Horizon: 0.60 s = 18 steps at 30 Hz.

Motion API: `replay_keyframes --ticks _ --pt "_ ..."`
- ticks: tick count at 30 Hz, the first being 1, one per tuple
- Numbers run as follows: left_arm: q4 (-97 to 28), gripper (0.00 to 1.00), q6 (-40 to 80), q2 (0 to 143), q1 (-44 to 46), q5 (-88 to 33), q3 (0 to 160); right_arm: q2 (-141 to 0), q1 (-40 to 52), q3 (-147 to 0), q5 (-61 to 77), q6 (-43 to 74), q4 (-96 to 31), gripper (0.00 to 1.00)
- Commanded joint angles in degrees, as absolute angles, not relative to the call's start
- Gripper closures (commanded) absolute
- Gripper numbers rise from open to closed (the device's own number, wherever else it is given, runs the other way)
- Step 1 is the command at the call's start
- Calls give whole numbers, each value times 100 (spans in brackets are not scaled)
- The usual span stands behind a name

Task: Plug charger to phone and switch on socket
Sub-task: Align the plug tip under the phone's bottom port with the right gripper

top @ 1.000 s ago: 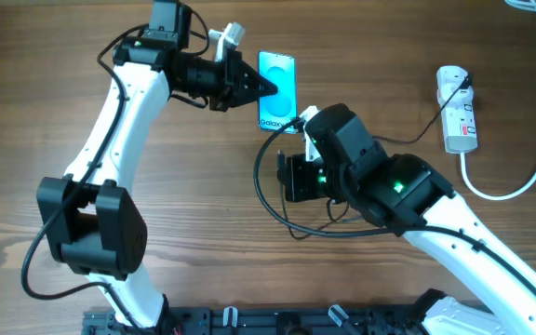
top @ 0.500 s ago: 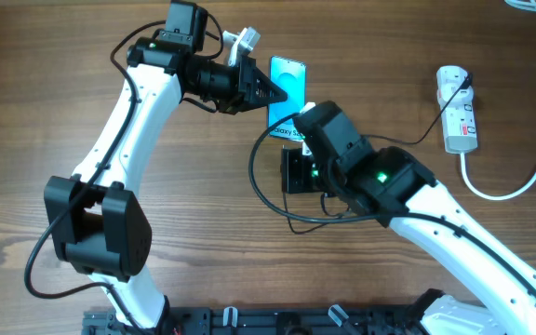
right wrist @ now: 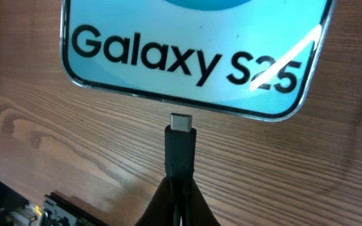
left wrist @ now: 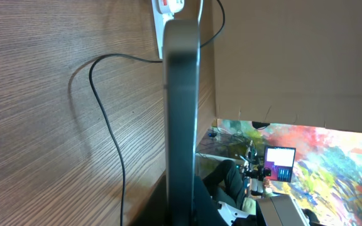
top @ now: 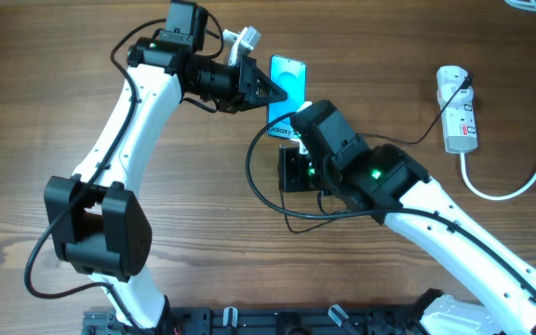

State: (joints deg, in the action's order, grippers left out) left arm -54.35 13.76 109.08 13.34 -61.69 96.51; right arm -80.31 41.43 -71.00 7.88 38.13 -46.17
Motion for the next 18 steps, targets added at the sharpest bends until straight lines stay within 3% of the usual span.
replay_keyframes --ticks 1,18 --pt "-5402 96 1157 10757 1302 -6289 9747 -8062 4117 -7207 878 3649 -4565 96" --pt "-5336 96 1068 10757 1302 -6289 9747 -8058 4099 -7441 639 3583 -4759 96"
